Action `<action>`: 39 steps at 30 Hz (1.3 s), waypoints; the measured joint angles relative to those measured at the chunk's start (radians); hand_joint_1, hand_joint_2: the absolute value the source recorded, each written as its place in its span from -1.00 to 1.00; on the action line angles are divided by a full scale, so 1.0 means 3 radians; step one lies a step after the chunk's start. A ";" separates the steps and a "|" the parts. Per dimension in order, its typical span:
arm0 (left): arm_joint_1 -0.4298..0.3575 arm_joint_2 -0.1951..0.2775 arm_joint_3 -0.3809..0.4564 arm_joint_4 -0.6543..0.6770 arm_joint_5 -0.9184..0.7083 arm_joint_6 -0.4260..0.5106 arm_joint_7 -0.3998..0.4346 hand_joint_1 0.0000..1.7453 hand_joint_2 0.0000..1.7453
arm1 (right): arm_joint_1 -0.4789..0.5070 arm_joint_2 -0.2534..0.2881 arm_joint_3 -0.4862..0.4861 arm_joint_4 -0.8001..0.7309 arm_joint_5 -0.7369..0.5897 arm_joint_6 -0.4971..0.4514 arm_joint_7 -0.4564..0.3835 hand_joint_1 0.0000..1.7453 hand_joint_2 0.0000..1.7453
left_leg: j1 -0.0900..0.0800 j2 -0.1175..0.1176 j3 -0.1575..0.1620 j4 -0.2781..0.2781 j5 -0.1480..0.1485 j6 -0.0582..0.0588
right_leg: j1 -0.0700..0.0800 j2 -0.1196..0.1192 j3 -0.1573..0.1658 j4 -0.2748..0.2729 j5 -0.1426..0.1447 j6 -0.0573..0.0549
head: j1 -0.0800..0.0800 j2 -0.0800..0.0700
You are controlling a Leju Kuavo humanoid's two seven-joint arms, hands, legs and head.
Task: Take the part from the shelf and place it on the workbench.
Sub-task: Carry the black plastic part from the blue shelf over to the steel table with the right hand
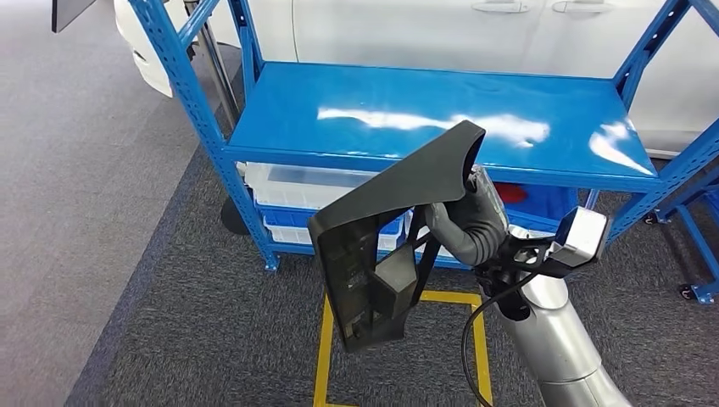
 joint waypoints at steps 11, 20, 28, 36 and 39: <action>-0.0012 -0.0003 0.0001 -0.0009 -0.0002 -0.0014 -0.0011 -1.00 1.00 | 0.0002 0.0000 -0.0019 0.0001 0.0015 0.0001 0.0003 1.00 1.00 | -0.0021 0.0043 0.0490 -0.0988 0.0165 0.0216 | -0.0014 -0.0015 -0.0364 0.0650 -0.0399 0.0163 | 0.0001 0.0000; -0.0006 -0.0010 0.0001 -0.0009 0.0000 -0.0019 -0.0009 -1.00 1.00 | -0.0045 0.0000 -0.0022 0.0005 0.0023 -0.0002 0.0023 1.00 1.00 | -0.0049 0.0042 0.0063 -0.0886 0.0468 0.0135 | 0.0026 -0.0014 0.0437 0.0041 -0.0419 0.0087 | 0.0001 0.0000; 0.0014 -0.0013 0.0001 -0.0009 -0.0017 0.0003 -0.0016 -1.00 1.00 | 0.0027 0.0000 -0.0041 0.0011 -0.0002 -0.0022 0.0112 1.00 1.00 | 0.0002 0.0037 -0.0191 -0.0002 -0.0157 -0.0017 | 0.0004 0.0035 0.0219 -0.0007 -0.0174 -0.0020 | 0.0001 0.0000; 0.0024 -0.0017 -0.0006 -0.0009 -0.0072 0.0001 0.0034 -1.00 1.00 | 0.0211 -0.0007 -0.0131 -0.0107 -0.0016 -0.0033 0.0138 1.00 1.00 | 0.0011 -0.0137 0.0568 -0.0933 0.0055 0.0070 | 0.0004 0.0253 0.0053 0.0018 -0.0013 0.0106 | 0.0001 0.0000; 0.0019 -0.0023 -0.0009 -0.0009 -0.0075 0.0004 0.0038 -1.00 1.00 | 0.0244 -0.0026 -0.0175 -0.0143 -0.0016 -0.0038 0.0148 1.00 1.00 | 0.0024 -0.0024 0.0558 -0.0974 0.0102 0.0150 | 0.0002 0.0191 -0.0035 0.0162 -0.0106 0.0154 | 0.0001 0.0000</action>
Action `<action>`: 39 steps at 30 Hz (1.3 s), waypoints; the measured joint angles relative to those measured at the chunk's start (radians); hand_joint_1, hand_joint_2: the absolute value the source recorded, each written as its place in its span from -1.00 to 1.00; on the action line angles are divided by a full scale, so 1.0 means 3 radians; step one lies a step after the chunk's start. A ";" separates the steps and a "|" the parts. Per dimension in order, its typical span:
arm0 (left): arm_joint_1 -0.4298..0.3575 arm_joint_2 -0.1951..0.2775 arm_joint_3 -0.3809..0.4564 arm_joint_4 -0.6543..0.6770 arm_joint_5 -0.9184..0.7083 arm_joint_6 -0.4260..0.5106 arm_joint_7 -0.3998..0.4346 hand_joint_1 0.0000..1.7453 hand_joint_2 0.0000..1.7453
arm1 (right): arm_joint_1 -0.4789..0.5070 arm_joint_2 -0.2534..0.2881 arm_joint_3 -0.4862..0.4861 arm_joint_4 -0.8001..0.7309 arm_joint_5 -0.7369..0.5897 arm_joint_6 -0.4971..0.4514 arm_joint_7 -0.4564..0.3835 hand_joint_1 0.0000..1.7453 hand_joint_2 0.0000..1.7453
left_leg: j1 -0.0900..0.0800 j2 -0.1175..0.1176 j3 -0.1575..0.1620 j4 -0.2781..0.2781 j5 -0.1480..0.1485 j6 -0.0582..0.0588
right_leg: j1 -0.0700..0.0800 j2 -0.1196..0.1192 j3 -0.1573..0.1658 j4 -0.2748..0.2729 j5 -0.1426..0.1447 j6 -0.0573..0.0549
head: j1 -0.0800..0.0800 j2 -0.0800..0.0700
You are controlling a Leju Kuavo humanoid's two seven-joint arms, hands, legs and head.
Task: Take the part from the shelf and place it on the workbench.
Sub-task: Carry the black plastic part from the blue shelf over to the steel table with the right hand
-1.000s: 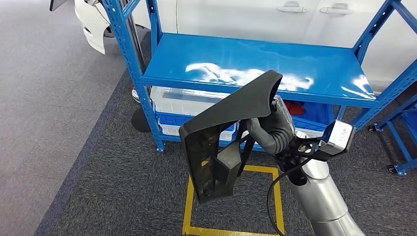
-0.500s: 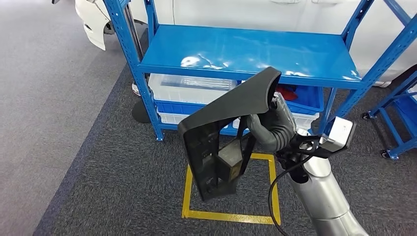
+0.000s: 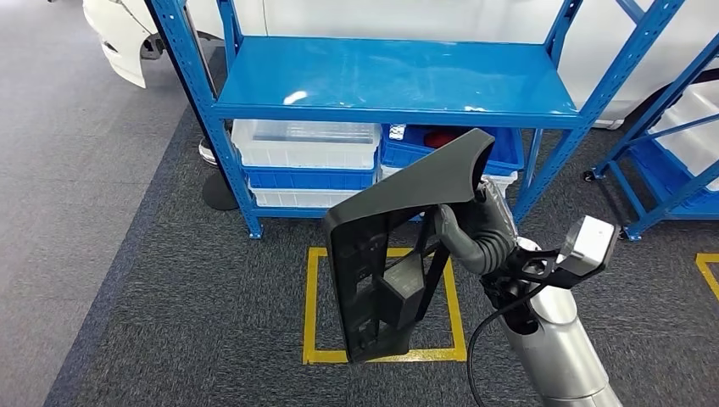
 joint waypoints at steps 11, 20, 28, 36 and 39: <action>0.0007 -0.0003 -0.0012 0.0000 -0.0004 -0.0003 0.0003 -1.00 1.00 | 0.0050 -0.0014 -0.0042 -0.0035 0.0000 -0.0010 0.0022 1.00 1.00 | -0.0068 0.0367 -0.0065 0.0065 -0.0014 -0.0031 | 0.0043 -0.0441 0.0151 -0.0076 -0.0048 -0.0065 | 0.0000 0.0000; -0.0012 0.0011 -0.0020 0.0000 -0.0011 0.0018 0.0006 -1.00 1.00 | 0.0099 -0.0020 -0.0085 -0.0092 -0.0003 0.0031 0.0044 1.00 1.00 | -0.0040 0.0091 -0.0522 0.1060 -0.0473 -0.0140 | 0.0020 -0.0100 0.0105 -0.0082 -0.0007 -0.0203 | -0.0001 0.0000; 0.0024 0.0061 -0.0028 -0.0001 0.0016 0.0071 -0.0017 -1.00 1.00 | 0.0557 -0.0024 -0.0304 -0.0221 0.0640 -0.0202 -0.0449 1.00 1.00 | -0.0034 -0.0153 -0.0127 0.0097 0.0009 -0.0043 | 0.0008 0.0197 0.0065 -0.0074 0.0025 -0.0096 | -0.0001 0.0000; 0.0108 0.0102 -0.0027 -0.0001 -0.0004 0.0112 -0.0034 -1.00 1.00 | 0.1377 -0.0020 -0.0567 -0.0490 0.1079 -0.0369 -0.0891 1.00 1.00 | -0.0026 0.0181 -0.0100 0.0026 0.0027 0.0028 | -0.0025 -0.0176 -0.0359 0.0829 -0.0398 0.0021 | 0.0000 0.0000; 0.0103 0.0108 -0.0027 -0.0002 -0.0004 0.0112 -0.0030 -1.00 1.00 | 0.1473 -0.0020 -0.0605 -0.0548 0.1086 -0.0370 -0.0890 1.00 1.00 | -0.0036 0.0307 -0.0082 0.0046 -0.0007 -0.0015 | -0.0033 -0.0332 0.0008 0.0189 -0.0123 0.0020 | 0.0000 0.0000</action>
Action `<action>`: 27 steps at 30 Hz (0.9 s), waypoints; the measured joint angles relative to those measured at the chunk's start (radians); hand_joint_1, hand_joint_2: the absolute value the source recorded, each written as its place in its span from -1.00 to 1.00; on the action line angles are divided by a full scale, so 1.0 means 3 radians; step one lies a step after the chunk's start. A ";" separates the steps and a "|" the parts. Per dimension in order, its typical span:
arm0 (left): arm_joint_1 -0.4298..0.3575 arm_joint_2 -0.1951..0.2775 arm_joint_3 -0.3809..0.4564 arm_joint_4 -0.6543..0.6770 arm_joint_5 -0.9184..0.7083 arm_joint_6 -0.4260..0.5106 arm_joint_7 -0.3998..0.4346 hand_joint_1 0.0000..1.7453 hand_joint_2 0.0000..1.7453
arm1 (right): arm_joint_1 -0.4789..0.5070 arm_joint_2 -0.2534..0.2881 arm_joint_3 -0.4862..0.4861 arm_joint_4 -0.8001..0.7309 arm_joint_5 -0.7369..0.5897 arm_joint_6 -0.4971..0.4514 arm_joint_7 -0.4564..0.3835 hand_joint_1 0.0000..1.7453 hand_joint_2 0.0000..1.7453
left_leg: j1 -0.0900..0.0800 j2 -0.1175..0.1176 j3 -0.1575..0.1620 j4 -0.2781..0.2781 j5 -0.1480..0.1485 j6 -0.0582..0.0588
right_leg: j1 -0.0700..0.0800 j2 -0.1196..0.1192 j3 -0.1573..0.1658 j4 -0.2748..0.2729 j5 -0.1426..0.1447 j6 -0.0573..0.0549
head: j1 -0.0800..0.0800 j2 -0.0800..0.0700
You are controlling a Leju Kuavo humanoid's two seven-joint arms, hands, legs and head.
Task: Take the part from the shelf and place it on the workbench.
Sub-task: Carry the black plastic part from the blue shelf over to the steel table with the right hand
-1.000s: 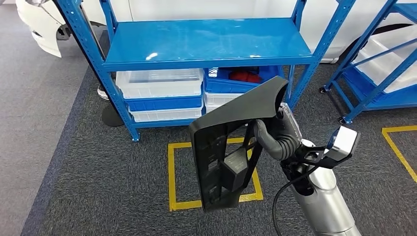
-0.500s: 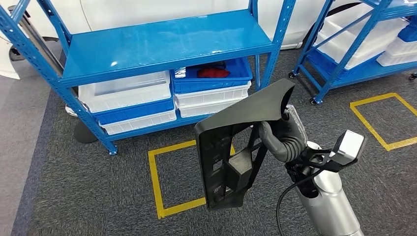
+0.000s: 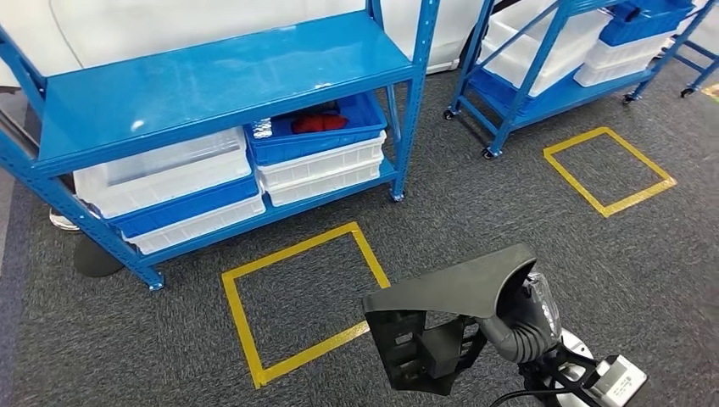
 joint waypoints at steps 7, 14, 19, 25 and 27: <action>-0.0023 0.0015 -0.0005 -0.0003 -0.0030 0.0018 -0.0007 -1.00 1.00 | 0.0086 0.0004 -0.0053 -0.0078 0.0011 -0.0010 0.0001 1.00 1.00 | 0.0003 -0.0020 0.0000 0.0175 -0.0184 -0.0134 | 0.0009 0.0094 0.0129 -0.0271 0.0070 -0.0165 | 0.0000 0.0000; -0.0015 0.0048 -0.0057 -0.0004 -0.0126 0.0098 -0.0059 -1.00 1.00 | 0.0219 0.0101 -0.0060 -0.0125 0.0203 -0.0144 -0.0022 1.00 1.00 | 0.0014 -0.0218 -0.0403 0.1060 -0.0528 -0.0147 | 0.0035 0.0293 0.0120 -0.0267 0.0080 -0.0208 | 0.0000 0.0000; -0.0016 0.0050 -0.0059 -0.0004 -0.0129 0.0099 -0.0059 -1.00 1.00 | 0.0220 0.0106 -0.0060 -0.0125 0.0213 -0.0146 -0.0021 1.00 1.00 | 0.0014 -0.0219 -0.0387 0.1023 -0.0498 -0.0144 | 0.0035 0.0307 0.0120 -0.0266 0.0080 -0.0208 | -0.0001 0.0000; -0.0034 0.0089 -0.0098 -0.0017 -0.0156 0.0118 0.0043 -1.00 1.00 | 0.0285 0.0304 -0.0059 -0.0118 0.0458 -0.0314 -0.0059 1.00 1.00 | 0.0018 -0.0408 0.0050 0.0005 -0.0019 -0.0022 | 0.0030 0.0475 0.0068 -0.0212 0.0070 -0.0119 | 0.0001 0.0000; -0.0021 0.0095 -0.0112 -0.0021 -0.0174 0.0117 0.0128 -1.00 1.00 | 0.0312 0.0373 -0.0058 -0.0106 0.0504 -0.0351 -0.0117 1.00 1.00 | 0.0020 -0.0289 0.0082 -0.0079 0.0009 0.0018 | 0.0029 0.0338 -0.0074 0.0051 -0.0081 -0.0058 | 0.0002 0.0000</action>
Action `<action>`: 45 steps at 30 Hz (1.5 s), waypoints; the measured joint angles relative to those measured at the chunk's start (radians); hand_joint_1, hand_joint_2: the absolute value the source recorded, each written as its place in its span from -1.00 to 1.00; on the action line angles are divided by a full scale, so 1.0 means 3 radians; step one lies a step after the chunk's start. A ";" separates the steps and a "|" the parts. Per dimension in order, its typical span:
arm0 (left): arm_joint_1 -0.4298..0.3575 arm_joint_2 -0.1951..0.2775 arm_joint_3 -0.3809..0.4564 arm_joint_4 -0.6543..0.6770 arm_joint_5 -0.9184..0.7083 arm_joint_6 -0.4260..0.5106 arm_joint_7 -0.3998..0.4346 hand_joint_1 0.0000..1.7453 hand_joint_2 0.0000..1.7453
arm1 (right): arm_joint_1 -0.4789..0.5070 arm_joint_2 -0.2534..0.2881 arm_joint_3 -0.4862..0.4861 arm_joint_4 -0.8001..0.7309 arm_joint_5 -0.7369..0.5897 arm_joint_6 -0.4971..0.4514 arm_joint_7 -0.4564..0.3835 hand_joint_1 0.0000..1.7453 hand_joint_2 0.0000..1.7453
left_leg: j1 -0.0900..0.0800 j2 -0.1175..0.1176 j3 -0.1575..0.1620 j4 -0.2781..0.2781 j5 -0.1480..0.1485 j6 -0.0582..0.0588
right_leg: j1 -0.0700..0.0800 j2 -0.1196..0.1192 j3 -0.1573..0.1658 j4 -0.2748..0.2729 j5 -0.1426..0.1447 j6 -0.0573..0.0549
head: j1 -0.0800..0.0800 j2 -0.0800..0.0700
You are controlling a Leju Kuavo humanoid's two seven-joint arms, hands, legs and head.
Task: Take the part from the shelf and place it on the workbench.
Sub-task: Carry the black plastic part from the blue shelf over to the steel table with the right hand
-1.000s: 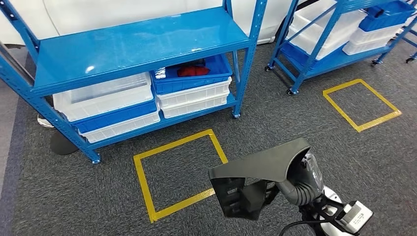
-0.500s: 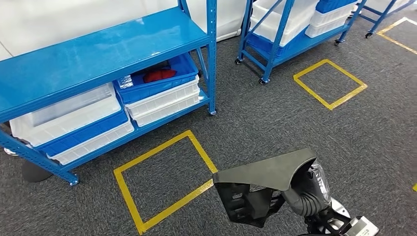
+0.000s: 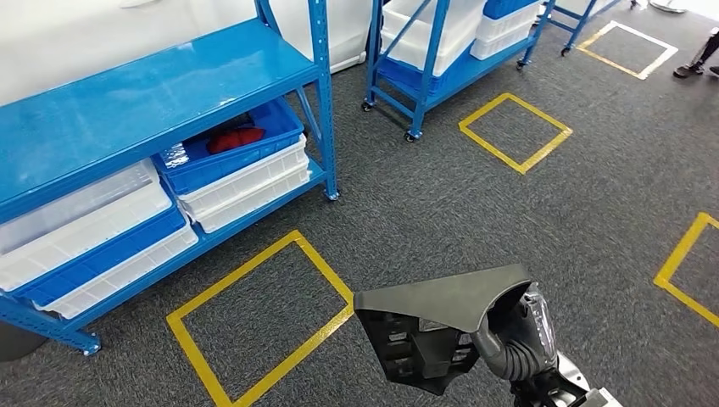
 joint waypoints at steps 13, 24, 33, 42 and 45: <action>0.0036 0.0020 -0.0064 -0.0005 -0.0081 -0.0018 0.0018 -1.00 1.00 | 0.0096 0.0063 -0.0002 -0.0003 0.0052 -0.0019 0.0058 1.00 1.00 | -0.0048 0.0325 0.0017 0.0124 -0.0160 -0.0110 | 0.0034 -0.0291 0.0244 -0.0335 0.0111 -0.0133 | 0.0000 0.0000; 0.0035 0.0018 -0.0080 -0.0005 -0.0086 -0.0050 0.0081 -1.00 1.00 | 0.0194 0.0071 -0.0002 -0.0033 0.0010 -0.0017 0.0078 1.00 1.00 | -0.0022 -0.0208 -0.0007 0.0174 -0.0103 -0.0074 | 0.0031 0.0166 0.0213 -0.0299 0.0136 -0.0137 | 0.0000 0.0000; 0.0021 0.0007 -0.0106 -0.0006 -0.0115 -0.0076 -0.0045 -1.00 1.00 | 0.0156 0.0123 0.0005 -0.0093 0.0150 -0.0004 0.0204 1.00 1.00 | -0.0027 0.0119 0.0044 0.0012 -0.0070 0.0028 | 0.0015 -0.0169 -0.0264 0.0569 -0.0242 0.0014 | 0.0000 0.0000; 0.0001 -0.0023 -0.0109 -0.0006 -0.0100 -0.0037 0.0051 -1.00 1.00 | 0.0192 0.0168 0.0008 -0.0172 0.0111 0.0033 0.0211 1.00 1.00 | -0.0063 0.0415 0.0103 0.0034 -0.0167 -0.0069 | 0.0050 -0.0344 0.0216 -0.0324 0.0116 -0.0096 | 0.0000 0.0000; 0.0016 -0.0023 -0.0107 -0.0006 -0.0073 -0.0032 0.0111 -1.00 1.00 | 0.0235 0.0217 0.0008 -0.0241 0.0110 0.0031 0.0205 1.00 1.00 | -0.0040 0.0235 0.0007 0.0302 -0.0352 -0.0117 | 0.0029 -0.0241 0.0223 -0.0350 0.0134 -0.0150 | -0.0001 0.0000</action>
